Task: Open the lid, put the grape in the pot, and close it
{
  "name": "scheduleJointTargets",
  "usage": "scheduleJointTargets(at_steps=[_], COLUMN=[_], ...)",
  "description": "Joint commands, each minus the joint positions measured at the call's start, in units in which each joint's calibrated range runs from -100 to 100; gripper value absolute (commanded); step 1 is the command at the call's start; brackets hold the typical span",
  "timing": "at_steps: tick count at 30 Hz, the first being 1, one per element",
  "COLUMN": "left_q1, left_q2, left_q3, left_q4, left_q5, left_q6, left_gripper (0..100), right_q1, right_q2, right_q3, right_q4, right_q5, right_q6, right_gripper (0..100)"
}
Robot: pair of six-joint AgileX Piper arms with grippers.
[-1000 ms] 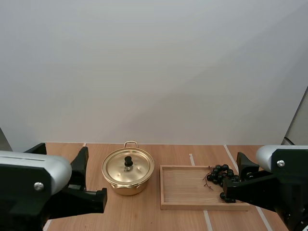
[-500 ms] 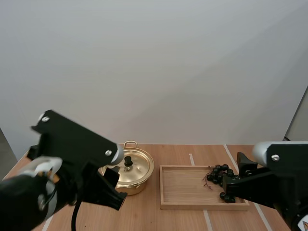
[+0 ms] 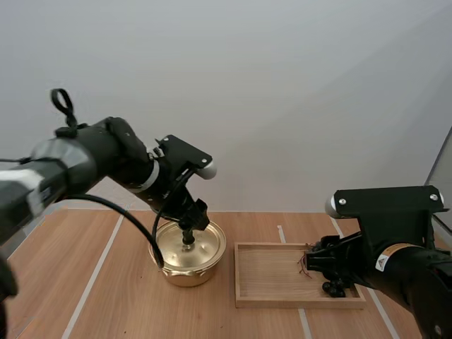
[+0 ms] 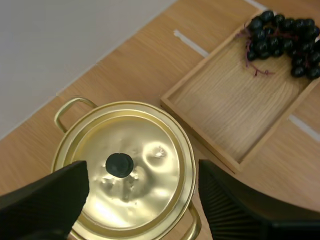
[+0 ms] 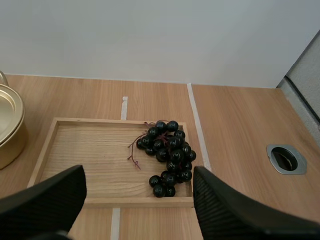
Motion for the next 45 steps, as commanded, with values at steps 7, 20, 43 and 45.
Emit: scheduleJointTargets(at_steps=[7, 20, 43, 45], left_q1=[-0.76, -0.76, -0.76, -0.76], left_q2=[15.8, 17.7, 5.6, 5.6], left_q3=[-4.9, -4.9, -10.0, -10.0], left_q4=[6.3, 7.2, 7.2, 7.2], left_q5=[-3.0, -6.8, 1.1, 1.1], left_q6=[-3.0, -3.1, -4.5, -4.5], left_gripper=[100, 18, 9, 30], right_q1=[-0.2, -0.2, -0.2, -0.2], right_q2=[1.3, 2.5, 23.0, 22.9], right_q3=[-0.3, -0.3, -0.3, -0.3], right_q4=[0.2, 0.2, -6.3, -6.3], right_q5=[-3.8, -5.4, -17.3, -17.3], right_q6=[-0.3, -0.4, 2.2, 2.2], right_gripper=[100, 100, 100, 100])
